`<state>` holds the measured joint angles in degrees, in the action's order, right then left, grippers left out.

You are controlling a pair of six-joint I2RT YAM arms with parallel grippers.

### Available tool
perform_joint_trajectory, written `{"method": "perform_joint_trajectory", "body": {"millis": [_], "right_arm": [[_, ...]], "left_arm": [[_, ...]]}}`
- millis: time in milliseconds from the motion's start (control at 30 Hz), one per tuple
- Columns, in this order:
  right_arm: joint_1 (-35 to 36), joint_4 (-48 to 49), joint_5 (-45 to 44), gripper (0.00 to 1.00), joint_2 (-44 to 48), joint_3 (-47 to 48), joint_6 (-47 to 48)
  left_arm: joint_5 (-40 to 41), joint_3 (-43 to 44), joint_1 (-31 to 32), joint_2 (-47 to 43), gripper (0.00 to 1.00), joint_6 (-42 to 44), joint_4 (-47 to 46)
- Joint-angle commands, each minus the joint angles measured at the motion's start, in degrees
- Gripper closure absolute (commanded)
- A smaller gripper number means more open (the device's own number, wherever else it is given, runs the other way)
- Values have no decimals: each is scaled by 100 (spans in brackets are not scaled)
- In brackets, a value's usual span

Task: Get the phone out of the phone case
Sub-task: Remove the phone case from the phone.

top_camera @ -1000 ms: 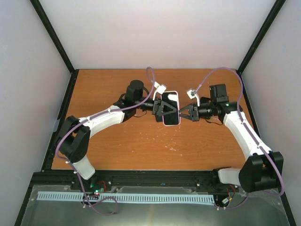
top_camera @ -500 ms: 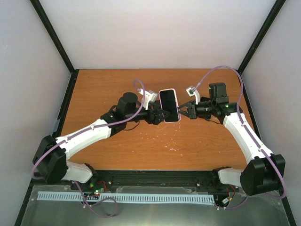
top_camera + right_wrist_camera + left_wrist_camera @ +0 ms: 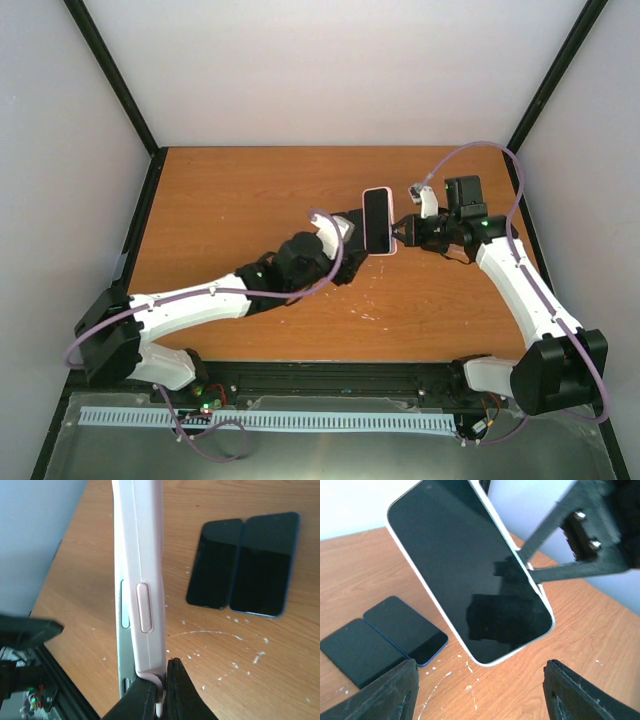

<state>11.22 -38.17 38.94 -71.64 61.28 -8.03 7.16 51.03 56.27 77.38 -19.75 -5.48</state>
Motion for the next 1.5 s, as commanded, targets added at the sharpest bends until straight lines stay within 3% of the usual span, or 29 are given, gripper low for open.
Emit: {"method": "perform_joint_trajectory", "body": {"millis": [0, 300, 567, 933, 1333, 1467], "right_arm": [[-15, -340, -631, 97, -54, 444, -798], [-39, -516, -544, 97, -187, 538, -1267], [-89, -455, -374, 97, -245, 448, -1305], [-208, -331, 77, 97, -159, 239, -1381], [-390, -42, 1211, 97, -148, -34, -1805], [-426, -132, 1277, 97, -120, -19, -1798]], "left_arm": [[1298, 389, 534, 309, 32, 1058, -704], [1666, 784, 1054, 1143, 38, 2366, -1370], [1756, 1155, 1084, 1670, 37, 2692, -1386], [2781, 1313, 1097, 2091, 39, 3088, -1292], [4017, 885, 1252, 2504, 42, 4922, -2906], [4188, 728, 1296, 2564, 50, 5407, -3535]]}}
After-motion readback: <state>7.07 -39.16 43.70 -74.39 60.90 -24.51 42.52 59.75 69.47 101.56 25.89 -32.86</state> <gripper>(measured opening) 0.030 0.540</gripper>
